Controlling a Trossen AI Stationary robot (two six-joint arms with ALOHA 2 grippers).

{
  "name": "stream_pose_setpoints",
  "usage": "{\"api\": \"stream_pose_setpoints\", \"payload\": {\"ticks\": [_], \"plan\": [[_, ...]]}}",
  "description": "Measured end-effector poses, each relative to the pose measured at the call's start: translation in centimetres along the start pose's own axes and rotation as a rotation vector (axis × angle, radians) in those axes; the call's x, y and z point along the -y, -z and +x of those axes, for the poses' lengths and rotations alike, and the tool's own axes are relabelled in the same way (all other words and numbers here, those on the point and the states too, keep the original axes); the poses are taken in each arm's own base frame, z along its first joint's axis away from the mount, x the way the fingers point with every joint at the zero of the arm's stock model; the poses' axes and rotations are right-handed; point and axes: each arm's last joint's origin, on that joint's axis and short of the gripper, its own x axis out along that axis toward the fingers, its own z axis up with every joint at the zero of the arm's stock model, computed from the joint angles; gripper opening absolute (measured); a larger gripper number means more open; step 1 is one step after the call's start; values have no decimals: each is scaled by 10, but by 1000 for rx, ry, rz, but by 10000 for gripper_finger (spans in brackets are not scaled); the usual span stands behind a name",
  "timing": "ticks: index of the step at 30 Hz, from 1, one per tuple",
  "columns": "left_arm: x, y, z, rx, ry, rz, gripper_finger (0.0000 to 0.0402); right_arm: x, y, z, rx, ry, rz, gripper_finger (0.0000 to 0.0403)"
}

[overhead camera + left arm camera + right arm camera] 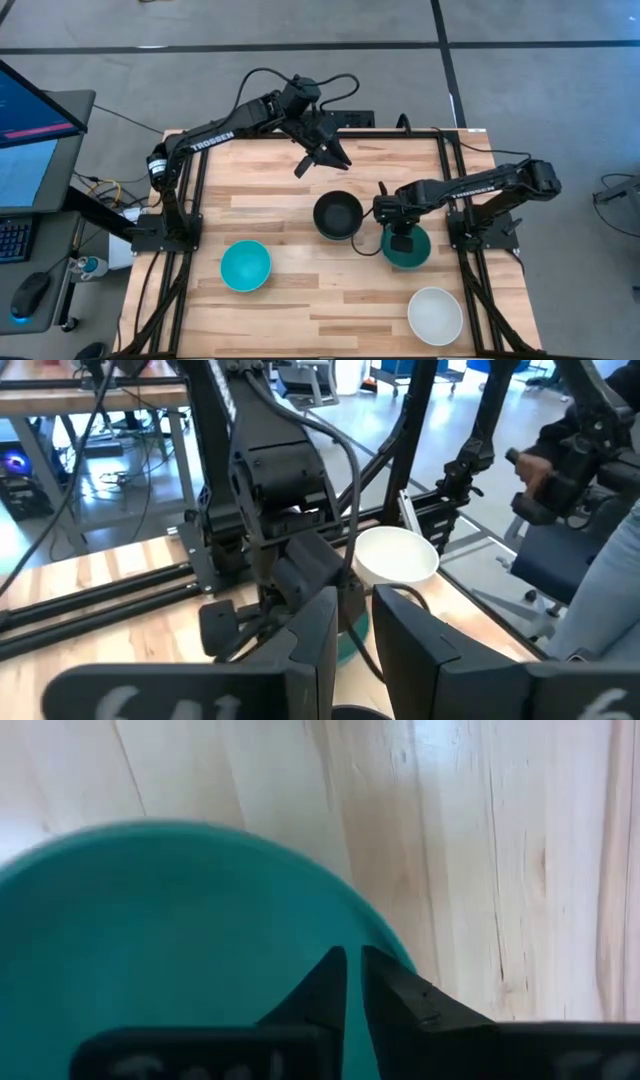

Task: Nest bowls inside each other
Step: Stack the green bowl on the black bowl

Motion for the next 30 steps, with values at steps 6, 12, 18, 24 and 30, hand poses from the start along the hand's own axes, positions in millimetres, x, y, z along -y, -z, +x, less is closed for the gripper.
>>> {"api": "stream_pose_setpoints", "payload": {"ticks": [6, 12, 18, 24, 30], "plan": [[-5, 2, -6, 0, -22, -13, 57, 0, -1, 0, 10, 3, 1, 11], [-9, 3, -11, 0, -37, -32, 57, 1, -1, 0, 21, 55, 5, 5], [-10, 4, -13, -1, -42, -43, 57, -1, -1, -7, 68, 76, 14, 2], [-10, 4, -13, -1, -42, -44, 57, -2, 3, -18, 118, 41, 46, 2], [-11, 4, -13, -3, -46, -44, 57, -5, 9, -28, 149, -3, 34, 36]]}}
